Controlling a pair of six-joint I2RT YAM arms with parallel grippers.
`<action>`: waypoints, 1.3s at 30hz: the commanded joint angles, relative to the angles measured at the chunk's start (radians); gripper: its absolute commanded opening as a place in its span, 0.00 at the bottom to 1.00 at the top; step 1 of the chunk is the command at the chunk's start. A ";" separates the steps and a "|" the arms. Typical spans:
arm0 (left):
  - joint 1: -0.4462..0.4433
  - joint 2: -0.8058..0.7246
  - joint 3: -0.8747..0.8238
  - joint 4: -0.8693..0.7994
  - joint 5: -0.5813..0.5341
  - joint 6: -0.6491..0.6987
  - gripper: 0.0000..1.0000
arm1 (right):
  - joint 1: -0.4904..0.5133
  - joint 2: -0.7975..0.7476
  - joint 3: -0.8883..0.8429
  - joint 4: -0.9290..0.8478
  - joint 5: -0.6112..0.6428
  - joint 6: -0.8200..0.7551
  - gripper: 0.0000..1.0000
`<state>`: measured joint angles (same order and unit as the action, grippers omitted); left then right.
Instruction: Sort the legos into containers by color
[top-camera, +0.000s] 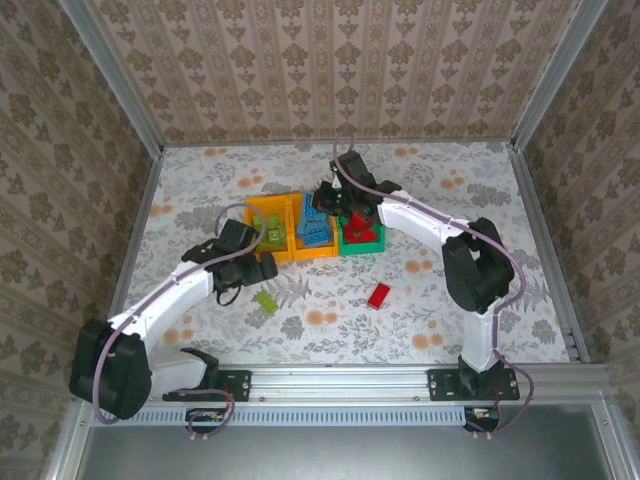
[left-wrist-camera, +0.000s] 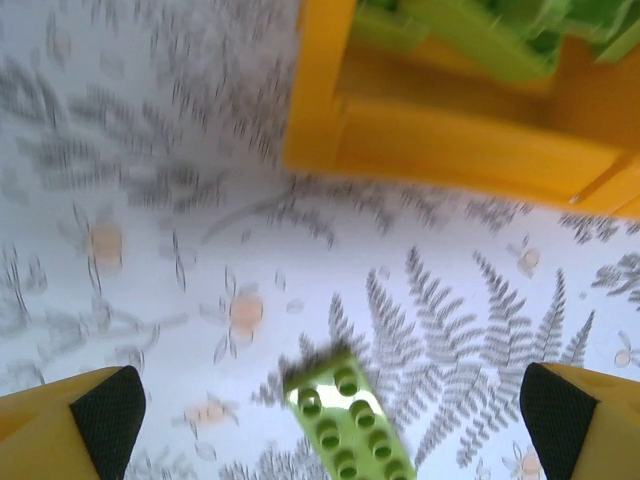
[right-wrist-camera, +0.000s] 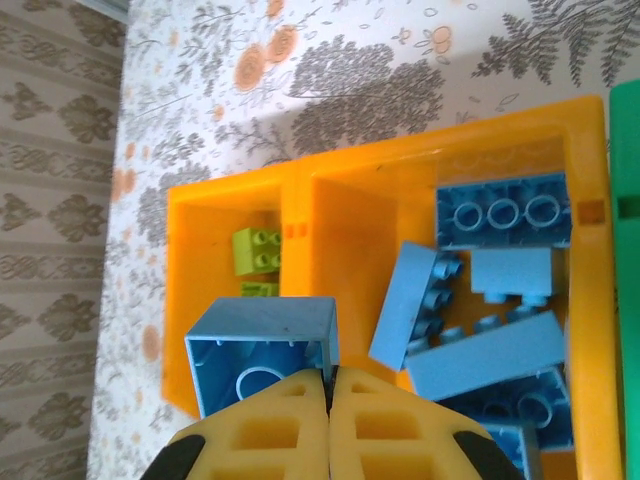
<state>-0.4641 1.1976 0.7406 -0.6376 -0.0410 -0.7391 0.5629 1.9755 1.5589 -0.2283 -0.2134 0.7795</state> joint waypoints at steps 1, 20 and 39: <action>-0.007 -0.015 -0.015 -0.083 0.071 -0.164 1.00 | -0.003 0.049 0.045 -0.080 0.070 -0.033 0.09; -0.107 0.159 0.019 -0.111 0.190 -0.453 1.00 | -0.003 0.130 0.118 -0.124 0.129 -0.068 0.22; -0.107 0.184 -0.013 -0.067 0.167 -0.507 1.00 | -0.003 0.097 0.113 -0.135 0.122 -0.094 0.77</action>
<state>-0.5682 1.3777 0.7296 -0.7029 0.1349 -1.2121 0.5674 2.0953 1.6749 -0.3115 -0.1154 0.7017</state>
